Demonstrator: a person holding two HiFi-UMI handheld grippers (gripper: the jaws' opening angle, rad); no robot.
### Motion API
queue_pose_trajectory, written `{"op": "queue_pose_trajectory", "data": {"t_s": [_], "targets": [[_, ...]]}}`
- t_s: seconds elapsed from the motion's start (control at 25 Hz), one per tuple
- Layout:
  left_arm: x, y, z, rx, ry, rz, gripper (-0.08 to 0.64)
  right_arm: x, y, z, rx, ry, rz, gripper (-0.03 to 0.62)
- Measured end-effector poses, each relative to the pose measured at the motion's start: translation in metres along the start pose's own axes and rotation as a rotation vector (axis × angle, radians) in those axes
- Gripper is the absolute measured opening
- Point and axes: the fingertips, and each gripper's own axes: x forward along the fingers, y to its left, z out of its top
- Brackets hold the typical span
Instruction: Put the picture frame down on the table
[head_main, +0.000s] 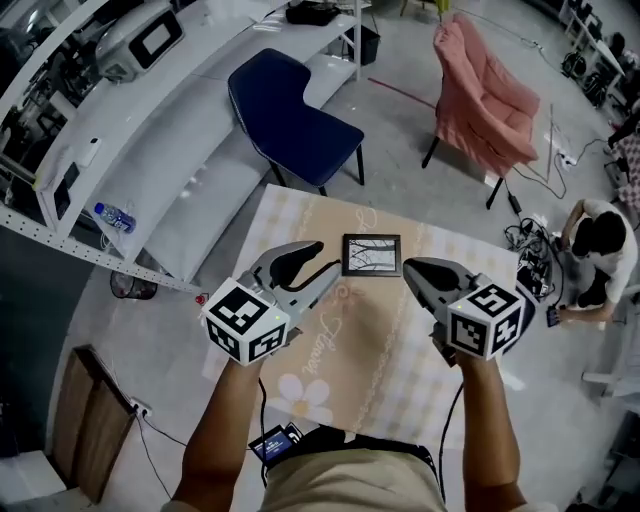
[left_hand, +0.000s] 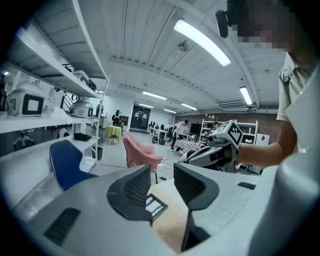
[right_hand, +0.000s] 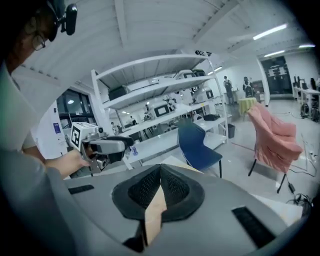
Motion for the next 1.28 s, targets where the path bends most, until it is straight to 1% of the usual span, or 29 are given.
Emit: {"op": "queue_pose_trajectory", "data": {"t_s": [0.04, 0.12, 0.16, 0.2, 0.32, 0.44, 0.64, 0.8, 1.0, 1.28], "targets": [[-0.015, -0.010, 0.011, 0.010, -0.023, -0.007, 0.133, -0.012, 0.016, 0.009, -0.015, -0.024, 0.022, 0.006], [-0.045, -0.033, 0.030, 0.027, -0.069, -0.023, 0.042, -0.038, 0.051, 0.024, -0.042, -0.068, 0.067, 0.006], [-0.060, -0.044, 0.040, 0.035, -0.090, -0.033, 0.015, -0.051, 0.067, 0.031, -0.053, -0.088, 0.086, 0.005], [-0.074, -0.055, 0.049, 0.044, -0.108, -0.045, 0.009, -0.063, 0.083, 0.038, -0.062, -0.106, 0.101, 0.005], [-0.113, -0.087, 0.069, 0.085, -0.138, -0.086, 0.006, -0.095, 0.124, 0.055, -0.105, -0.148, 0.118, 0.003], [-0.149, -0.118, 0.080, 0.121, -0.160, -0.115, 0.006, -0.121, 0.160, 0.063, -0.149, -0.175, 0.119, 0.003], [-0.200, -0.162, 0.087, 0.171, -0.192, -0.123, 0.006, -0.159, 0.212, 0.063, -0.196, -0.213, 0.122, 0.003], [-0.232, -0.187, 0.091, 0.211, -0.222, -0.115, 0.006, -0.184, 0.241, 0.057, -0.231, -0.226, 0.113, 0.003], [-0.259, -0.211, 0.093, 0.233, -0.251, -0.122, 0.006, -0.212, 0.270, 0.057, -0.268, -0.242, 0.087, 0.003], [-0.291, -0.245, 0.084, 0.231, -0.271, -0.128, 0.006, -0.241, 0.296, 0.042, -0.280, -0.249, 0.050, 0.003]]}}
